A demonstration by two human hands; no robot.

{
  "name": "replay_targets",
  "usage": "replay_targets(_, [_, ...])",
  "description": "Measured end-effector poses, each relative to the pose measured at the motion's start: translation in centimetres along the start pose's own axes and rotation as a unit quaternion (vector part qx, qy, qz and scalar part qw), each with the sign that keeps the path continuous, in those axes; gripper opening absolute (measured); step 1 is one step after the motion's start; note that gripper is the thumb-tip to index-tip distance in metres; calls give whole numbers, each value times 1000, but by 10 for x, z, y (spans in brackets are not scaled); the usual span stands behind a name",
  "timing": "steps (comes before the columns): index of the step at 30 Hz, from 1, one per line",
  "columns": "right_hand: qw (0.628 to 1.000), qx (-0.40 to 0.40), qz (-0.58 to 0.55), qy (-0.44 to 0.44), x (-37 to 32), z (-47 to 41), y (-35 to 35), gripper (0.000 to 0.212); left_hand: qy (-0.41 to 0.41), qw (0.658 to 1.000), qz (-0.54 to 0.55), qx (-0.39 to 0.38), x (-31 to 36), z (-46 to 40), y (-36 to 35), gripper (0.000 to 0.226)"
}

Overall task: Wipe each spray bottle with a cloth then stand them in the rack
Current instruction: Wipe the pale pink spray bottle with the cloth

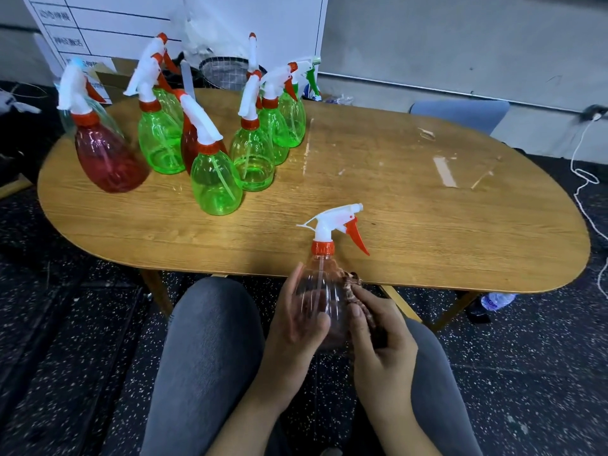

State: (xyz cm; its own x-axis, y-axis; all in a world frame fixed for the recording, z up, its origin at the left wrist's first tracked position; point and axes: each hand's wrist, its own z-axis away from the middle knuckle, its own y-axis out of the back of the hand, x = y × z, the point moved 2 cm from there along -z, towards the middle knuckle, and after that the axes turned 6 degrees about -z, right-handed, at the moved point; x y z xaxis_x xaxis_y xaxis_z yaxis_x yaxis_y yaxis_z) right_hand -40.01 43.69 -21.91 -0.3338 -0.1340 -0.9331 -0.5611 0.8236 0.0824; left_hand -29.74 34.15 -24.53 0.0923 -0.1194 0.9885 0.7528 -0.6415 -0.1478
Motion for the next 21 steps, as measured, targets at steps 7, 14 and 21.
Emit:
replay_targets(7, [965,-67,173,188,-27,-35,7,28,-10,997,53,48,2,1,0,106])
replay_targets(14, [925,-79,267,258,-36,-109,-18,28,-21,998,59,31,0,5,-1,98])
replay_targets(21, [906,-213,245,271,-27,-105,-33,26,-12,996,59,70,-1,1,6,95])
